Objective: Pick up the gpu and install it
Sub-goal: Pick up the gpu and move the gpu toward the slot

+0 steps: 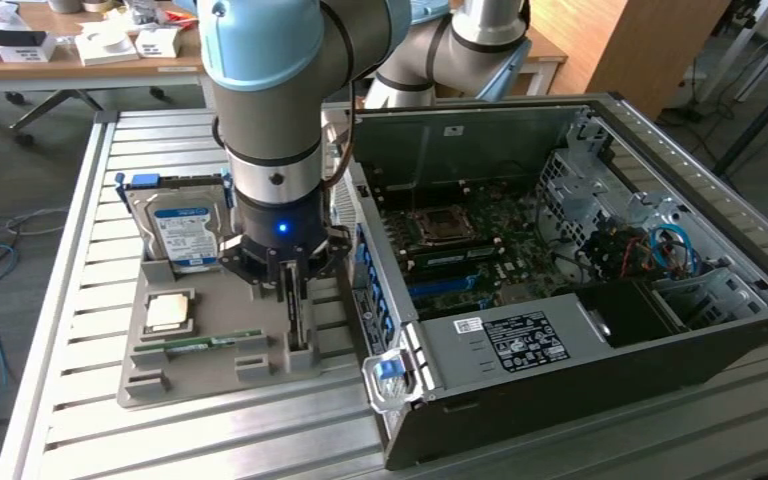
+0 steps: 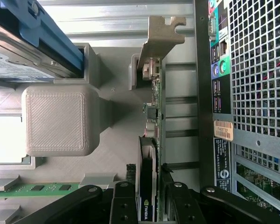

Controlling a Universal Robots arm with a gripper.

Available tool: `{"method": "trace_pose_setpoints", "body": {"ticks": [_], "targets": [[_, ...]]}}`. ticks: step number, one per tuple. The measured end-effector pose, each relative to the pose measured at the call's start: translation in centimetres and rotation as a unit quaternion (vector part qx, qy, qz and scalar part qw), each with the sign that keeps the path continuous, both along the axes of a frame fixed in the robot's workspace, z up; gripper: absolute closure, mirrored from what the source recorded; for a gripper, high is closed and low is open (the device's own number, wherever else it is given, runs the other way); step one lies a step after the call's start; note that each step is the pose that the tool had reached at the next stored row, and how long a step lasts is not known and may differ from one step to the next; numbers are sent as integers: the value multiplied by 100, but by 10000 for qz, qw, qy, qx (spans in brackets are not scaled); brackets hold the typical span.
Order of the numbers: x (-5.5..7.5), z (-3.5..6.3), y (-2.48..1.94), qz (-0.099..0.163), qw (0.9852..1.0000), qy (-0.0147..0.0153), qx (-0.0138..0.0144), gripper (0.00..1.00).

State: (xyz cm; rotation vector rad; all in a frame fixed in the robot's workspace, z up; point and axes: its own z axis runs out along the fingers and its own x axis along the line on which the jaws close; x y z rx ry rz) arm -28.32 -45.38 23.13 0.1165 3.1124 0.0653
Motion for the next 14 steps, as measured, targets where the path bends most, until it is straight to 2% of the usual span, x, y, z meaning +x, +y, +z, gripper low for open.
{"method": "trace_pose_setpoints", "body": {"ticks": [14], "targets": [[8,-7,0,0,10000,0,0,67]]}}
